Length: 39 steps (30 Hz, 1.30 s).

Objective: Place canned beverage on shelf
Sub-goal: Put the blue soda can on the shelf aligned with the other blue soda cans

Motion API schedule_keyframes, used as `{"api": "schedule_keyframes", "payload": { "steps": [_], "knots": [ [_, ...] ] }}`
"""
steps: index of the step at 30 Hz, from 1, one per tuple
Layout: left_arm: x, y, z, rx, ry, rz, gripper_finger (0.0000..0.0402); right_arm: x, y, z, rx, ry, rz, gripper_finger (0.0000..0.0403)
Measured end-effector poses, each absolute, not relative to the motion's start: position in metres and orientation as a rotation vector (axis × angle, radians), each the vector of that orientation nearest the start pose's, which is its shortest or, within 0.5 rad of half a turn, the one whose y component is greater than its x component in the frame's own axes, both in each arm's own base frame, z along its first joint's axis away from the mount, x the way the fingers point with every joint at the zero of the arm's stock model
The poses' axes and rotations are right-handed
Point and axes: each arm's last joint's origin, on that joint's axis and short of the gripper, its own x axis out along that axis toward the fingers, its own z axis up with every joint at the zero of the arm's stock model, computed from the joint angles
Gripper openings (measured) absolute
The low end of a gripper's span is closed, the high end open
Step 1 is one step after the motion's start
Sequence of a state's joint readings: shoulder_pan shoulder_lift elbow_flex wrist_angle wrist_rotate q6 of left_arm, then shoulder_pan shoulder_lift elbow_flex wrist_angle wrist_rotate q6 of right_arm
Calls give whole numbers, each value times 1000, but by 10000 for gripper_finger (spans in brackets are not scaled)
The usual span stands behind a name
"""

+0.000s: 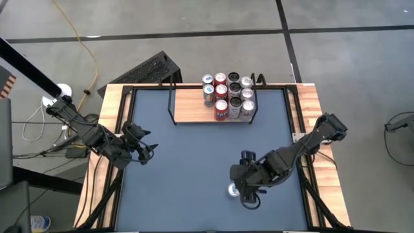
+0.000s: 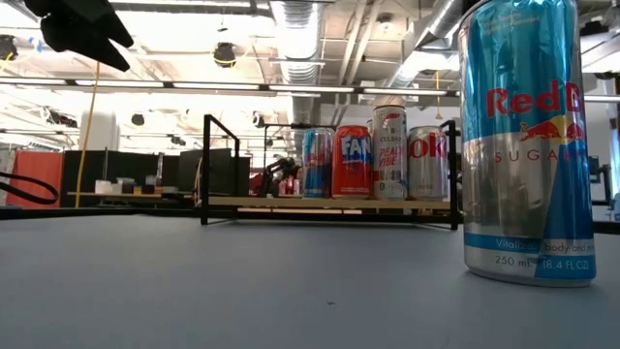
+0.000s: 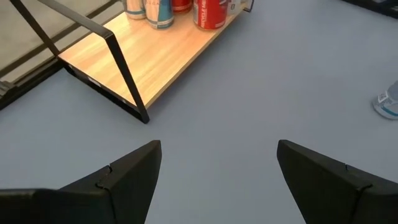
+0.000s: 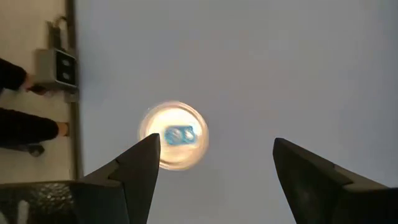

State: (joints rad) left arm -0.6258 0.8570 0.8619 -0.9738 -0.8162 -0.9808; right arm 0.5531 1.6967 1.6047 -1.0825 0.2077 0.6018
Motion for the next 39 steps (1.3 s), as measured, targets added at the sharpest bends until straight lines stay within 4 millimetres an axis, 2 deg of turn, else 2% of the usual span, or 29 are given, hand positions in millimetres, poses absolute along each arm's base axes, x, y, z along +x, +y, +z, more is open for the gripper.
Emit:
{"api": "schedule_keyframes", "payload": {
  "steps": [11,20,31,39],
  "knots": [
    [127,-66,292,-283,554,488,311,295,177,312,118,1117,-37,295],
    [127,-66,292,-282,554,489,311,291,190,308,101,1121,1,295],
    [127,-66,292,-282,554,489,311,295,193,306,126,1099,29,295],
    [127,-66,292,-279,559,488,311,312,205,277,97,1159,49,295]
  ]
}}
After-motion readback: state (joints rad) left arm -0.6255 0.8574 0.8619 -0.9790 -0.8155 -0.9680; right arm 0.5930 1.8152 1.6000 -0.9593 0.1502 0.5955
